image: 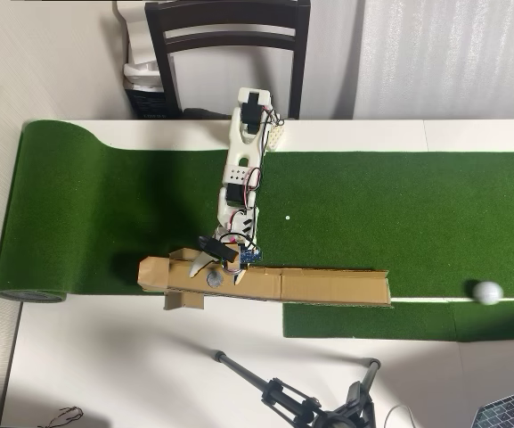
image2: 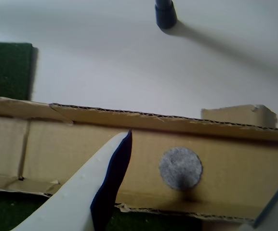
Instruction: Pick up the golf ball and place it on the gray mark at the back.
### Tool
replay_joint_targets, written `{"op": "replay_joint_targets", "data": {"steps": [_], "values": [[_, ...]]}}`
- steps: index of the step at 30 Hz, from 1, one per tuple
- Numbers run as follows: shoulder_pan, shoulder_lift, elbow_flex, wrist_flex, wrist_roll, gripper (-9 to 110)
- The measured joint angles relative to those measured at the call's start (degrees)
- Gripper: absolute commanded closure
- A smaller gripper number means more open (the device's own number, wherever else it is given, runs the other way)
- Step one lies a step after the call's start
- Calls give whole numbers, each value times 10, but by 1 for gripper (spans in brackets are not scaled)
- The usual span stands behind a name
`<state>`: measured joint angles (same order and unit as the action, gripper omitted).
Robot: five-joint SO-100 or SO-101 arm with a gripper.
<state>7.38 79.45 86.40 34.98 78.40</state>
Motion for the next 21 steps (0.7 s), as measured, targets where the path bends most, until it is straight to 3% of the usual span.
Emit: {"op": "replay_joint_targets", "data": {"steps": [8, 21], "values": [[18, 0, -1, 32, -1, 50], [12, 181, -67, 339, -3, 50]]}}
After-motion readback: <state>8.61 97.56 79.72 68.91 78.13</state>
